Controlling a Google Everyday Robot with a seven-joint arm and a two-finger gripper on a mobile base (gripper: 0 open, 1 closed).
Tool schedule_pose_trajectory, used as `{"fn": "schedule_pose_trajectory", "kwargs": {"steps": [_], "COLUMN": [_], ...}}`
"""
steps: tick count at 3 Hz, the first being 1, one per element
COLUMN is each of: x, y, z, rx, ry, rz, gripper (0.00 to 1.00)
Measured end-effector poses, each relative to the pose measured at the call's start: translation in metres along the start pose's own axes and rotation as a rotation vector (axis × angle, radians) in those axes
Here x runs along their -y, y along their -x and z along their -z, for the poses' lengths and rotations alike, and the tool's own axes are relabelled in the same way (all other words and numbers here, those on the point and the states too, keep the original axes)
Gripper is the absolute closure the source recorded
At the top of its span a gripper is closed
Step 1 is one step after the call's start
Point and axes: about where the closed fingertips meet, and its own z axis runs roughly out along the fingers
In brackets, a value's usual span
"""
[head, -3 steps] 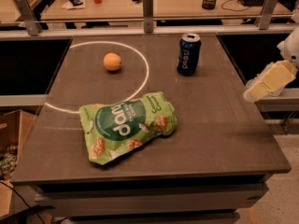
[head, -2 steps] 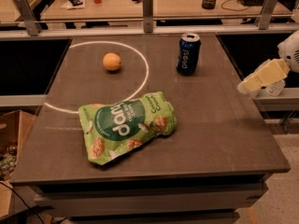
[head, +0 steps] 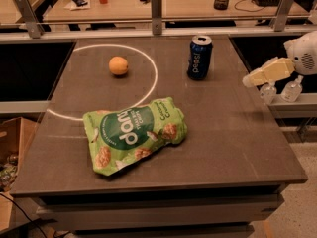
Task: Move pepsi can near orange
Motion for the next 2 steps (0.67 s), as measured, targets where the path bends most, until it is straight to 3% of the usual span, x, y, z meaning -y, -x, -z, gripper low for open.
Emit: {"fn": "schedule_pose_trajectory", "kwargs": {"steps": [1,2], "x": [0.0057,0.0040], "y": [0.0157,0.0192], "z": [-0.0256,-0.0226], "rx": [0.043,0.041], "ry": [0.072,0.089], "rz": [0.058,0.070], "gripper": [0.00,0.00]}}
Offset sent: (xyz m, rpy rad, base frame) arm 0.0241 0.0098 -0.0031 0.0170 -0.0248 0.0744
